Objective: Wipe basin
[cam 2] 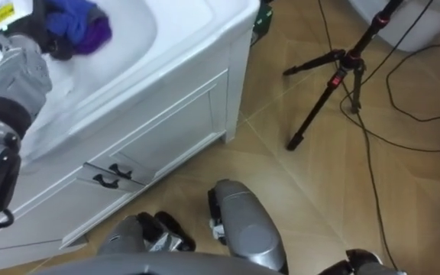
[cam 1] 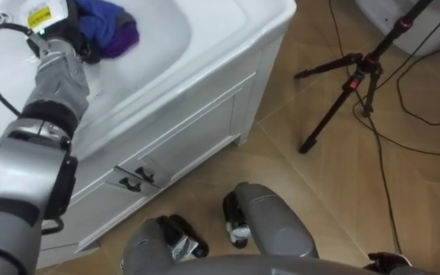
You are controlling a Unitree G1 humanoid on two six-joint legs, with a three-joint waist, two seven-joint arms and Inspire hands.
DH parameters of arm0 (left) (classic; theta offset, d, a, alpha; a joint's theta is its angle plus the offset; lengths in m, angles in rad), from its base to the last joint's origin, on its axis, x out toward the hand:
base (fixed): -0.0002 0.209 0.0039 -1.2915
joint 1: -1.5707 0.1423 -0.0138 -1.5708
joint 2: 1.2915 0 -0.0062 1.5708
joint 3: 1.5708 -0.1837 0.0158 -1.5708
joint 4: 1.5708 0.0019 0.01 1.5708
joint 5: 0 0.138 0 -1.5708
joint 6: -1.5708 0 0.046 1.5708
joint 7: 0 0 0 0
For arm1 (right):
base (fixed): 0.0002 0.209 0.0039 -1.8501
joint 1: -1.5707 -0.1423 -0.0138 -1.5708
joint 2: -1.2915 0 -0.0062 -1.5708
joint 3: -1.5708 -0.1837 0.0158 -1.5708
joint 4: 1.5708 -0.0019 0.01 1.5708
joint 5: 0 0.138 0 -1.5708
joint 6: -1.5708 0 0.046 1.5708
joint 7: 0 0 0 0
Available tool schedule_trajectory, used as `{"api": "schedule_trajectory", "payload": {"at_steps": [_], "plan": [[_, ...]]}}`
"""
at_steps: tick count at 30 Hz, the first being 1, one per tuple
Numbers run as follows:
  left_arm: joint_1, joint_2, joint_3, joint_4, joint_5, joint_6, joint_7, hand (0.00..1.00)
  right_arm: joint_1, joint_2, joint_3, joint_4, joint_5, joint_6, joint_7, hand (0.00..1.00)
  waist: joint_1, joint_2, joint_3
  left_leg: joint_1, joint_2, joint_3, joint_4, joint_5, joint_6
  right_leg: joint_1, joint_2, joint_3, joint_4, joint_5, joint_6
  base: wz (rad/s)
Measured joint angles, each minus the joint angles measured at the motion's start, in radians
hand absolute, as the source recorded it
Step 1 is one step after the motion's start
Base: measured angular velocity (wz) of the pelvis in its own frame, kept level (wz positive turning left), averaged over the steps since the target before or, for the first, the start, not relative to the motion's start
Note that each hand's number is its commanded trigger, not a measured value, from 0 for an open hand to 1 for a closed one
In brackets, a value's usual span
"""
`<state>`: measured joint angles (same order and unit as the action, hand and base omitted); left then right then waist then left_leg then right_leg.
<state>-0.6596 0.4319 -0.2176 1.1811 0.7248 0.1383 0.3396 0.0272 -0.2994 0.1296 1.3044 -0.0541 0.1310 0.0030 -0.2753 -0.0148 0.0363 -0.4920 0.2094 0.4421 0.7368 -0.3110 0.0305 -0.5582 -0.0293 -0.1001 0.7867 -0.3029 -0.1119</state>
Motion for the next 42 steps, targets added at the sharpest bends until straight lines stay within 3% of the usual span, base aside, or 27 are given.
{"api": "schedule_trajectory", "payload": {"at_steps": [2,6,9,11,12,16,19,24,26,28,30,33,36,42], "plan": [[0.038,0.026,0.007,0.0,0.042,0.001,-0.009,1.0,0.016,-0.004,-0.023,-0.011,-0.026,-0.002,-0.006,0.0,0.007,0.007,-0.0067,0.002,-0.01,-0.011,-0.008,0.002,-0.003,0.006,-0.006,-0.009,-0.001,-0.004,-0.004,0.04],[0.124,0.09,0.018,-0.003,0.155,0.008,-0.041,1.0,0.016,-0.016,-0.066,0.008,-0.075,-0.004,-0.015,0.0,0.023,0.003,-0.0101,0.031,-0.034,-0.031,-0.041,0.006,-0.01,0.039,-0.022,-0.028,-0.01,-0.013,-0.007,0.18],[0.158,0.093,0.019,-0.003,0.185,0.015,-0.048,1.0,0.028,-0.025,-0.066,0.015,-0.071,-0.007,-0.018,0.0,0.061,0.007,-0.0195,0.053,-0.034,-0.052,-0.049,0.006,-0.01,0.073,-0.016,-0.042,-0.025,-0.02,-0.015,0.07],[0.173,0.093,0.02,-0.002,0.205,0.021,-0.06,1.0,0.03,-0.024,-0.069,0.019,-0.072,-0.008,-0.022,0.0,0.069,0.007,-0.0217,0.069,-0.049,-0.082,-0.055,0.007,-0.012,0.102,-0.018,-0.055,-0.029,-0.03,-0.018,0.19],[0.186,0.093,0.02,-0.003,0.223,0.025,-0.077,1.0,0.029,-0.024,-0.08,0.019,-0.075,-0.008,-0.026,0.0,0.076,0.013,-0.0264,0.082,-0.052,-0.096,-0.063,0.013,-0.022,0.122,-0.018,-0.065,-0.039,-0.033,-0.02,0.17],[0.202,0.095,0.023,-0.005,0.25,0.037,-0.123,1.0,0.029,-0.025,-0.115,0.016,-0.111,-0.01,-0.026,0.0,0.091,0.026,-0.0346,0.113,-0.068,-0.119,-0.099,0.018,-0.03,0.165,-0.018,-0.079,-0.074,-0.036,-0.018,0.14],[0.237,0.097,0.057,-0.021,0.272,0.044,-0.136,1.0,0.033,-0.027,-0.116,0.015,-0.119,-0.009,-0.029,0.0,0.092,0.027,-0.0343,0.157,-0.078,-0.119,-0.122,0.02,-0.033,0.208,-0.029,-0.091,-0.078,-0.047,-0.032,0.12],[0.26,0.097,0.059,-0.027,0.314,0.046,-0.153,1.0,0.042,-0.039,-0.132,0.013,-0.12,-0.007,-0.038,0.0,0.109,0.048,-0.03,0.202,-0.074,-0.122,-0.124,0.02,-0.037,0.261,-0.029,-0.107,-0.083,-0.076,-0.032,0.05],[0.261,0.097,0.063,-0.038,0.36,0.054,-0.169,1.0,0.038,-0.05,-0.133,0.011,-0.134,-0.006,-0.04,0.0,0.125,0.061,-0.0328,0.207,-0.083,-0.137,-0.12,0.027,-0.052,0.275,-0.039,-0.133,-0.087,-0.09,-0.03,0.06],[0.263,0.098,0.074,-0.06,0.381,0.057,-0.175,1.0,0.038,-0.051,-0.134,0.007,-0.15,-0.007,-0.048,0.0,0.138,0.062,-0.0325,0.212,-0.086,-0.146,-0.109,0.028,-0.052,0.285,-0.043,-0.141,-0.087,-0.101,-0.028,0.16],[0.301,0.101,0.103,-0.109,0.381,0.059,-0.175,1.0,0.033,-0.054,-0.137,0.0,-0.151,-0.01,-0.055,0.0,0.152,0.064,-0.0306,0.218,-0.092,-0.156,-0.108,0.031,-0.056,0.297,-0.048,-0.155,-0.096,-0.107,-0.027,0.04],[0.377,0.103,0.126,-0.204,0.398,0.058,-0.173,1.0,0.049,-0.059,-0.159,-0.04,-0.174,-0.023,-0.058,0.0,0.168,0.073,-0.0288,0.239,-0.108,-0.208,-0.12,0.038,-0.065,0.348,-0.052,-0.186,-0.128,-0.118,-0.025,0.25],[0.427,0.106,0.157,-0.262,0.43,0.058,-0.173,1.0,0.059,-0.06,-0.204,-0.066,-0.234,-0.036,-0.057,0.0,0.18,0.079,-0.0307,0.245,-0.101,-0.207,-0.112,0.043,-0.071,0.369,-0.055,-0.201,-0.135,-0.125,-0.028,0.18],[0.47,0.106,0.229,-0.281,0.467,0.059,-0.176,1.0,0.049,-0.059,-0.231,-0.103,-0.256,-0.047,-0.053,0.0,0.205,0.092,-0.0313,0.261,-0.1,-0.209,-0.111,0.062,-0.078,0.396,-0.056,-0.208,-0.148,-0.134,-0.04,-0.04]]}}
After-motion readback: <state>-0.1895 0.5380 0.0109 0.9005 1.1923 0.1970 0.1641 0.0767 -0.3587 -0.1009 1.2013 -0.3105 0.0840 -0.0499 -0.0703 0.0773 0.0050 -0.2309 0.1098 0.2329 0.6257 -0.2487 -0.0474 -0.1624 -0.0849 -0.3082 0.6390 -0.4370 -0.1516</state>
